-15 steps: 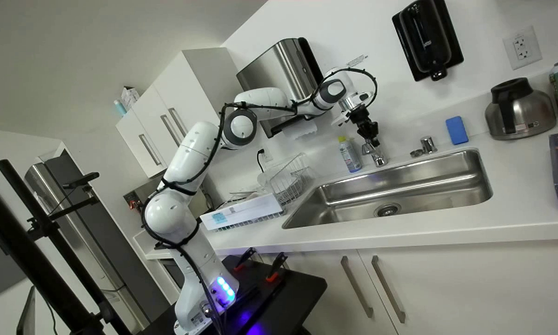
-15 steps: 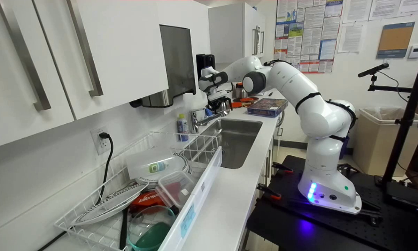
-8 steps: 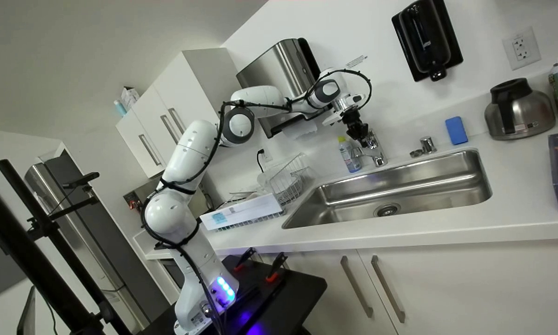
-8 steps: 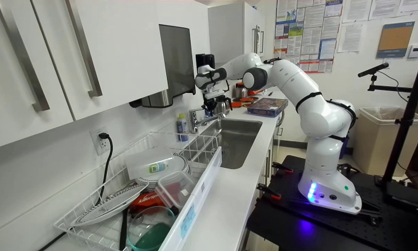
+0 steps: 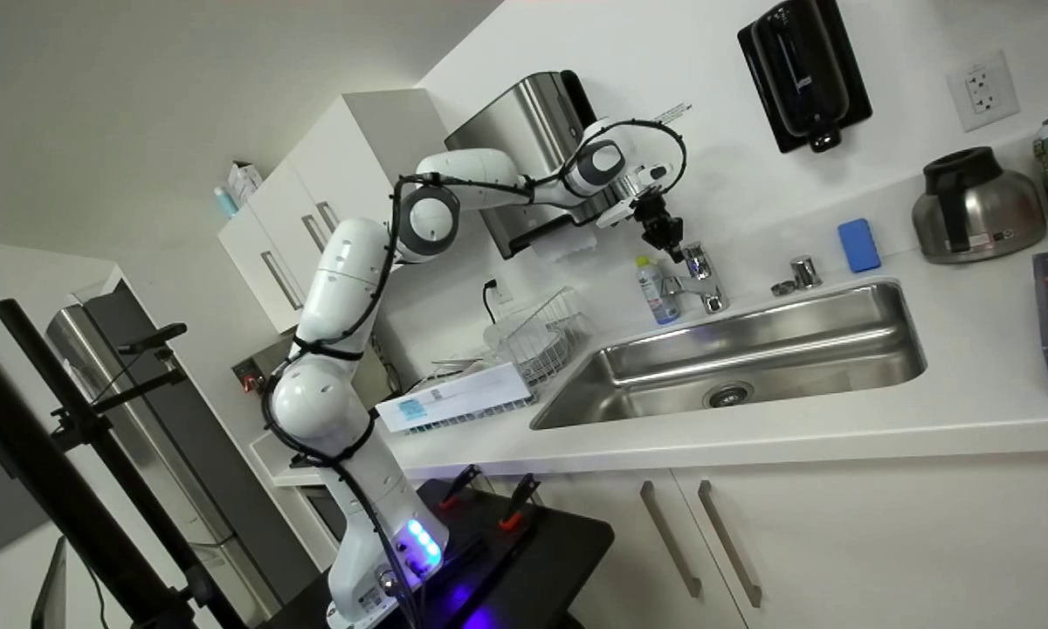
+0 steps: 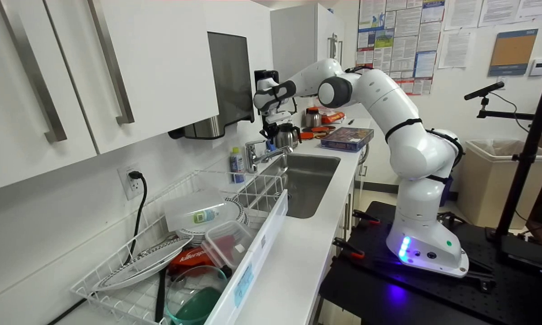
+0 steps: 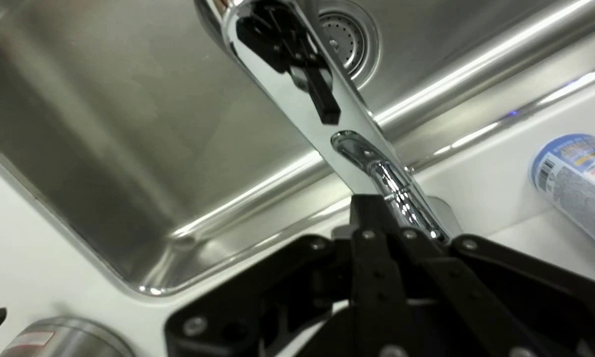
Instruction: Move the tap nozzle to the left
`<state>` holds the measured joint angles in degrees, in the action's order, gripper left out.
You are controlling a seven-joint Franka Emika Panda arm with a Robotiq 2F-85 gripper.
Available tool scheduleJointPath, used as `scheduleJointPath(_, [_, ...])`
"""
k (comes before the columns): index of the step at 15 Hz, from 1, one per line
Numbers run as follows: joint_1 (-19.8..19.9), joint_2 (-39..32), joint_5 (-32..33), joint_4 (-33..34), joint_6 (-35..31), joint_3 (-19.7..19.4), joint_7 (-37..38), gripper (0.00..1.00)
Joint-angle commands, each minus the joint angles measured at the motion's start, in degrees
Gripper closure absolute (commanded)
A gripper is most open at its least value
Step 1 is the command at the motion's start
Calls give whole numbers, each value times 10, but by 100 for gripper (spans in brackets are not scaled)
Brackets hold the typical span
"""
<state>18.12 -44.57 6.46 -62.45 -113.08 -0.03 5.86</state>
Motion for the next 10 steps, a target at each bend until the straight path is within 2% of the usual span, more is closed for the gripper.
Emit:
scheduleJointPath(1, [8, 119, -2, -133, -58, -3, 13, 100])
scheduleJointPath(5, [26, 221, -10, -214, -70, -5, 7, 100])
scheduleJointPath(9, [37, 322, -3, -287, -35, -17, 12, 100])
scheduleJointPath(10, [6, 343, -13, -301, -27, -59, 7, 100])
